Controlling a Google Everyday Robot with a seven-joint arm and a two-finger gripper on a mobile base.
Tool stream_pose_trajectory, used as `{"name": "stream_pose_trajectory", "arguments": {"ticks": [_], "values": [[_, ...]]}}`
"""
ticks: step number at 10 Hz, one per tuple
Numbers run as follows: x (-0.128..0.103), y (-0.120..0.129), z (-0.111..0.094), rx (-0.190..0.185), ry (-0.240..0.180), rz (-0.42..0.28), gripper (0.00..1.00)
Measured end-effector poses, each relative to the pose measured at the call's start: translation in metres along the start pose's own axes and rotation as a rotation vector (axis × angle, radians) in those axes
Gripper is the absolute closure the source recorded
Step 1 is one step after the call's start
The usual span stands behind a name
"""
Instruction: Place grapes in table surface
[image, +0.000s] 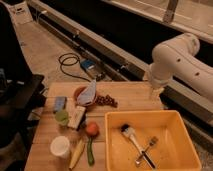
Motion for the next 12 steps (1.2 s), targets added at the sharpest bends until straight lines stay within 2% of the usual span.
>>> {"name": "stream_pose_trajectory", "arguments": {"ticks": [3,5,6,8,10,12], "values": [[0.001,0.000,0.001,-0.001,0.004,0.000,0.35],[0.004,-0.001,-0.001,0.011,0.023,-0.003,0.35],[-0.001,-0.010,-0.004,0.027,0.027,-0.021,0.35],[-0.026,-0.031,-0.001,0.043,0.012,-0.066,0.35],[-0.062,-0.048,0.024,0.034,-0.019,-0.114,0.35],[-0.094,-0.058,0.060,0.010,-0.043,-0.159,0.35]]}}
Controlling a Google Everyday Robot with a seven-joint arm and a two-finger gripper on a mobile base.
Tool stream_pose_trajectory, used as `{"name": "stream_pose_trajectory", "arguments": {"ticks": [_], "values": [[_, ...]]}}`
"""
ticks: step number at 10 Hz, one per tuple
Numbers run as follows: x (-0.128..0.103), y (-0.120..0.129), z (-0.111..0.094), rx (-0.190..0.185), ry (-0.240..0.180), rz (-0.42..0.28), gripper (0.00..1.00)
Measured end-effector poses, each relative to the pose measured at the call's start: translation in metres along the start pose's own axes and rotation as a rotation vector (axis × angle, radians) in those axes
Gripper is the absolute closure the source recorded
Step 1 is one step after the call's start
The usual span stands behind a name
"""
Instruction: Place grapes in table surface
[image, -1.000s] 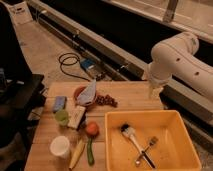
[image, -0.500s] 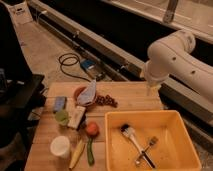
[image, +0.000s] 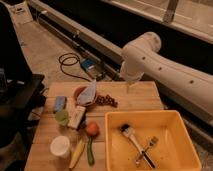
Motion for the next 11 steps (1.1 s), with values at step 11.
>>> {"name": "stream_pose_trajectory", "arguments": {"ticks": [11], "values": [[-0.003,-0.012,0.055,-0.058,-0.039,0.023,0.35]]}}
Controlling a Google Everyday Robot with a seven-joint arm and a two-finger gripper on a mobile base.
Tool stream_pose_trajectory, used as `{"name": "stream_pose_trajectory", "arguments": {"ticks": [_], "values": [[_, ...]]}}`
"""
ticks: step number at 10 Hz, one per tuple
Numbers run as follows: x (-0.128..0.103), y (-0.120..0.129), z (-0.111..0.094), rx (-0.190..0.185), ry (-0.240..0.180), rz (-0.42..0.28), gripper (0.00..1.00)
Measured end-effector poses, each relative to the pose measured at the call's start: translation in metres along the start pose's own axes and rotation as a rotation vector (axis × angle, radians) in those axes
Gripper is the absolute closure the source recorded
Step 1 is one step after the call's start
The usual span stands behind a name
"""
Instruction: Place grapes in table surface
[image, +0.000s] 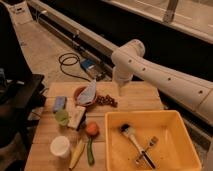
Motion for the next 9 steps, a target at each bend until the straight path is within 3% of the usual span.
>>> {"name": "stream_pose_trajectory", "arguments": {"ticks": [2,4,6,9], "values": [[-0.006,-0.007,0.019,-0.011,-0.027,0.004,0.35],[-0.025,-0.016,0.053,-0.041,-0.073,0.010,0.35],[-0.044,-0.023,0.087,-0.081,-0.116,0.007,0.35],[-0.048,-0.023,0.135,-0.144,-0.155,0.029,0.35]]}}
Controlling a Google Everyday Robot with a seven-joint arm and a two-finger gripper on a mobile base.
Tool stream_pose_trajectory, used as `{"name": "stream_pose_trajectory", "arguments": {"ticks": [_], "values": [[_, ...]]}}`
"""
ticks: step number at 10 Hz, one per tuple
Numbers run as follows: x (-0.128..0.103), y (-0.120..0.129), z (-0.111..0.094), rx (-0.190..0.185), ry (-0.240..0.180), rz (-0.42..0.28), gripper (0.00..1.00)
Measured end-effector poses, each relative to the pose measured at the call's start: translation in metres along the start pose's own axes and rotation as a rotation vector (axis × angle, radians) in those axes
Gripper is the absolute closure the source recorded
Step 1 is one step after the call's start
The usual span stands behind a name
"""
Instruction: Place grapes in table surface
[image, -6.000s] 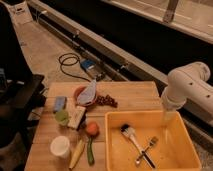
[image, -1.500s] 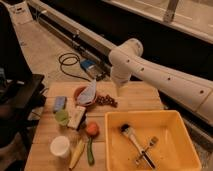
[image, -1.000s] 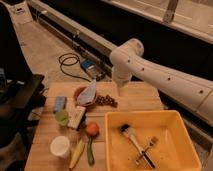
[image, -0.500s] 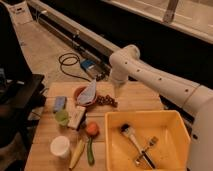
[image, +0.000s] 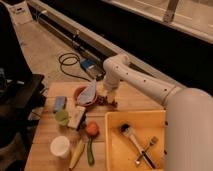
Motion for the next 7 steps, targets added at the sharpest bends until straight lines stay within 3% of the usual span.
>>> {"name": "stream_pose_trajectory", "arguments": {"ticks": [5,6,7], "values": [[0.010,-0.012,0.049,-0.071,-0.026,0.051,0.35],[0.010,-0.011,0.059,-0.091,-0.038,0.061,0.37],[0.015,-0.007,0.075,-0.120,-0.059,0.084,0.47]]}}
